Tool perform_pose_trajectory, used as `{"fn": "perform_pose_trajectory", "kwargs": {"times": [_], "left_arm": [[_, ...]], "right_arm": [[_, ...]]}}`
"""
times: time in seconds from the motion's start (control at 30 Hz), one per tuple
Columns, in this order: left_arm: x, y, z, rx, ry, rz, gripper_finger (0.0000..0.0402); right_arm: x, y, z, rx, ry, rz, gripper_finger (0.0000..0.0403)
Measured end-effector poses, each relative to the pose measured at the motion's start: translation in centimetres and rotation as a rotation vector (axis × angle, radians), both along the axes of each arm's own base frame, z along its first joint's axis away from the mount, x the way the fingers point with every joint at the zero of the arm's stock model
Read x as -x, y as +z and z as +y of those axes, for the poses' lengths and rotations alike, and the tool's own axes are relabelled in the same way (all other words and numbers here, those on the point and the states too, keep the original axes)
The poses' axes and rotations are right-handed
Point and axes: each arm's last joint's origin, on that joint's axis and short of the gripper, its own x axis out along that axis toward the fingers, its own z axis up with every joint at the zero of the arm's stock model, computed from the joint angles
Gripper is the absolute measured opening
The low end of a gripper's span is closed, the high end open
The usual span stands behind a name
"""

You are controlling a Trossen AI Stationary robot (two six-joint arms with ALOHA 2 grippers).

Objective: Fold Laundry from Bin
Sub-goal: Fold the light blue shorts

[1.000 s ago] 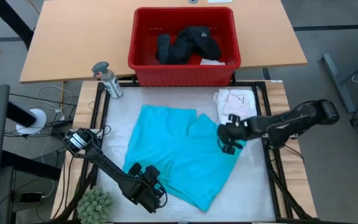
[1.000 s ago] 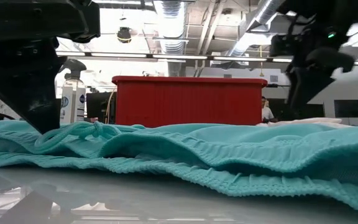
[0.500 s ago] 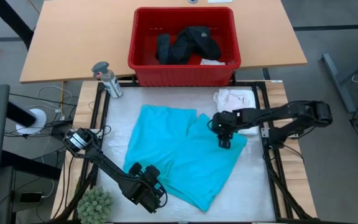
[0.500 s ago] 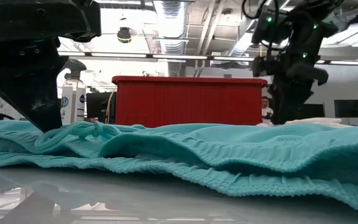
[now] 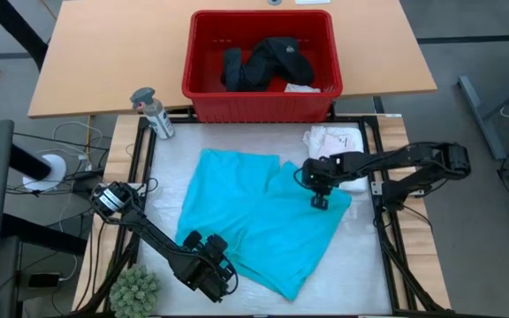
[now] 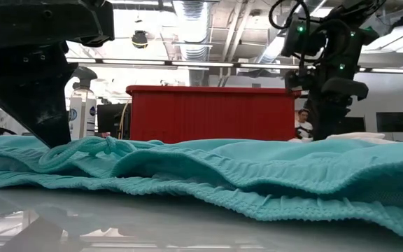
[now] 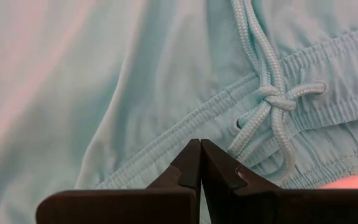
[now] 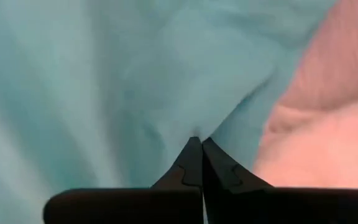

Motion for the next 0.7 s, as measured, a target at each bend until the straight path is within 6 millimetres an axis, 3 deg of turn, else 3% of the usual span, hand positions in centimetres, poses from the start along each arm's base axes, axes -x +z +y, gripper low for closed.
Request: {"fn": "perform_pose_trajectory", "kwargs": {"times": [0.4,0.7], "left_arm": [[0.0,0.0,0.0,-0.007,-0.016,0.008,0.0],[0.0,0.0,0.0,-0.007,-0.016,0.007,0.0]], "right_arm": [[1.0,0.8,0.6,0.065,-0.075,0.019,0.0016],[3.2,2.1,0.0,0.153,-0.169,0.076,0.003]]}}
